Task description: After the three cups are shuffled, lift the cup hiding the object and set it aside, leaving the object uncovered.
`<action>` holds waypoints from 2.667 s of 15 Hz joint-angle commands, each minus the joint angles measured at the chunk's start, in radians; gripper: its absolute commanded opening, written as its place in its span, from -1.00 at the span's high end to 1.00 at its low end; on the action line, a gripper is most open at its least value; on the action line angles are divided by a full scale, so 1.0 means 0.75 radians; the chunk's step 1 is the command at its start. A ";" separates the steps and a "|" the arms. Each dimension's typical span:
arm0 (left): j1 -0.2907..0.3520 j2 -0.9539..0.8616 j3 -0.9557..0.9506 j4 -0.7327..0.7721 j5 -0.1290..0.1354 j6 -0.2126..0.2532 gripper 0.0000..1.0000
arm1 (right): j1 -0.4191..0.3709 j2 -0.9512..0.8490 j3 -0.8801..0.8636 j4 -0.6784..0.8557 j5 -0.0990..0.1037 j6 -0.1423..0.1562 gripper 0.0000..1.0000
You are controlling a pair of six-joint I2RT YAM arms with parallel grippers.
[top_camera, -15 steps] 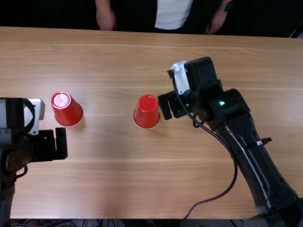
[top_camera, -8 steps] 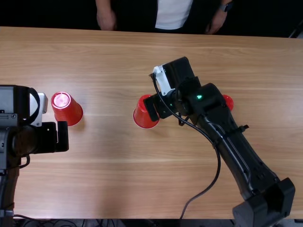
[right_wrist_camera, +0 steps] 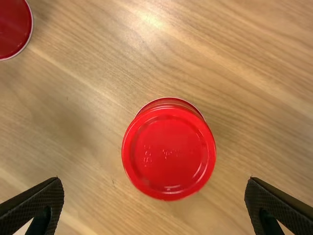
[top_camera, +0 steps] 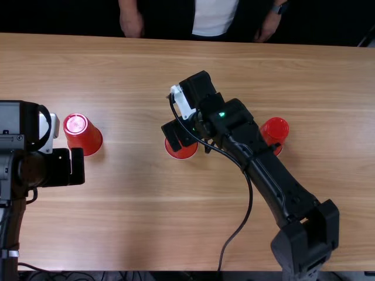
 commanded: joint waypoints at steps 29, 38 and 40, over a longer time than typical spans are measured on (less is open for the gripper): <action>-0.009 -0.011 -0.017 -0.003 -0.009 0.004 -1.00 | 0.003 -0.264 -0.137 -0.016 0.005 0.014 0.75; -0.015 -0.067 -0.021 -0.018 -0.004 0.006 -1.00 | -0.132 -0.718 -0.706 0.004 0.010 0.016 0.72; -0.015 -0.099 -0.023 -0.018 -0.004 0.004 -1.00 | -0.170 -0.716 -0.804 0.011 0.008 0.019 0.70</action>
